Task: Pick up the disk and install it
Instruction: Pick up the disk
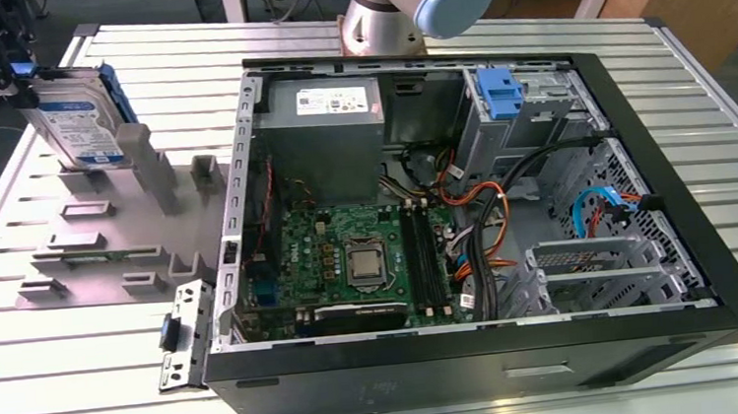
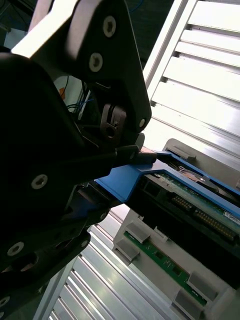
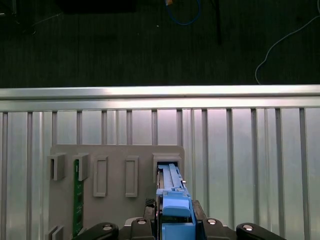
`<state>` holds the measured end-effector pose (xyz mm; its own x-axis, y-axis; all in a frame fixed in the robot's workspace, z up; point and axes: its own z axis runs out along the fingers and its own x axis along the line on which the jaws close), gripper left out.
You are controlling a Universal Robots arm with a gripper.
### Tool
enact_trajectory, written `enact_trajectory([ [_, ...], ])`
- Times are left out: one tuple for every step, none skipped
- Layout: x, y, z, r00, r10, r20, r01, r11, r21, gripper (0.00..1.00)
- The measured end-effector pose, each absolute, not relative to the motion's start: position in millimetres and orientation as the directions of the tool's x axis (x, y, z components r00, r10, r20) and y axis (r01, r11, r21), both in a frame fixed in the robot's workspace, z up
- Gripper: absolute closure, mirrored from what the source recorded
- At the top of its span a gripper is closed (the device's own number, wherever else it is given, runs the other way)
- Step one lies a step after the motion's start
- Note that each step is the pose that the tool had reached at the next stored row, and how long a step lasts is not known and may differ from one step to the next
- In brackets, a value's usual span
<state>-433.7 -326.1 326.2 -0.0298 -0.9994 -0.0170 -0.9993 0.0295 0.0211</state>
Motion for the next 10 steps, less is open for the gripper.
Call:
enact_trajectory([
  [-433.7, -326.1, 326.3, -0.03, -0.999, -0.017, -0.999, 0.029, 0.021, 0.64],
  [-433.6, -326.1, 326.5, -0.03, -0.999, -0.017, -0.999, 0.03, 0.021, 0.64],
  [-433.7, -326.1, 326.7, -0.03, -0.999, -0.017, -0.999, 0.029, 0.021, 0.64],
  [-433.7, -326.1, 327.0, -0.03, -0.999, -0.017, -0.999, 0.029, 0.021, 0.64],
  [-433.6, -326.1, 327.3, -0.03, -0.999, -0.017, -0.999, 0.029, 0.021, 0.64],
  [-433.6, -326.1, 327.5, -0.03, -0.999, -0.017, -0.999, 0.029, 0.021, 0.64],
  [-433.6, -326.1, 327.8, -0.03, -0.999, -0.017, -0.999, 0.029, 0.021, 0.64],
  [-433.7, -326.1, 328.1, -0.03, -0.999, -0.017, -0.999, 0.029, 0.021, 0.64],
  [-433.7, -326.1, 328.4, -0.03, -0.999, -0.017, -0.999, 0.029, 0.021, 0.64],
  [-433.7, -326.1, 328.7, -0.03, -0.999, -0.017, -0.999, 0.029, 0.021, 0.64],
])
